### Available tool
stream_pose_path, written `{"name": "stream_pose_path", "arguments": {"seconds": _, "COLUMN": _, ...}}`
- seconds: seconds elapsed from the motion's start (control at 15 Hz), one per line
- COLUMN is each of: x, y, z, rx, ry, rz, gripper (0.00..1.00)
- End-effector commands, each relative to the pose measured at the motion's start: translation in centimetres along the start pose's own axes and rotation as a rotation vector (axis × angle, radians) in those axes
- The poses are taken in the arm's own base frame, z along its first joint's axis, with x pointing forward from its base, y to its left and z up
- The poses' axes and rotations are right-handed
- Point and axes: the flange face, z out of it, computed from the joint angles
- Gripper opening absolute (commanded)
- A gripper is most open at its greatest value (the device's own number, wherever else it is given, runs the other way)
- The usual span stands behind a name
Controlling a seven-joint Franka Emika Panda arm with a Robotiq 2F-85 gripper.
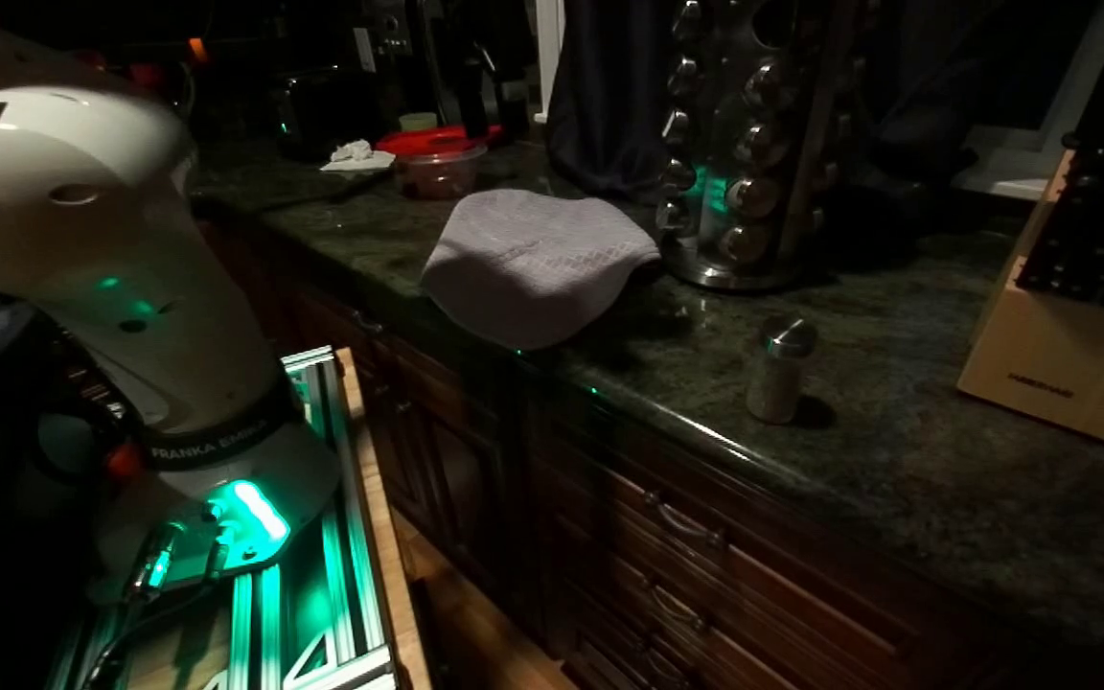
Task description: Take a jar out of the stand
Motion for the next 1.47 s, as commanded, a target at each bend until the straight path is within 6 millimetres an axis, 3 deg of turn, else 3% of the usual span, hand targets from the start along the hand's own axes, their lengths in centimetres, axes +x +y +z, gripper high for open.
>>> {"name": "stream_pose_path", "arguments": {"seconds": 0.0, "x": 2.1, "y": 1.9, "z": 2.0, "rx": 0.046, "ry": -0.103, "rz": 0.149, "gripper": 1.0}}
{"name": "stream_pose_path", "arguments": {"seconds": 0.33, "x": 4.2, "y": 6.5, "z": 5.2, "rx": 0.129, "ry": -0.185, "rz": 0.364, "gripper": 1.0}}
{"name": "stream_pose_path", "arguments": {"seconds": 0.67, "x": 6.0, "y": 11.6, "z": 6.3, "rx": 0.273, "ry": -0.243, "rz": 0.563, "gripper": 1.0}}
{"name": "stream_pose_path", "arguments": {"seconds": 1.0, "x": 8.2, "y": 14.6, "z": 6.9, "rx": 0.441, "ry": -0.286, "rz": 0.756, "gripper": 1.0}}
{"name": "stream_pose_path", "arguments": {"seconds": 1.4, "x": 10.6, "y": 18.6, "z": 9.0, "rx": 0.572, "ry": -0.377, "rz": 0.998, "gripper": 1.0}}
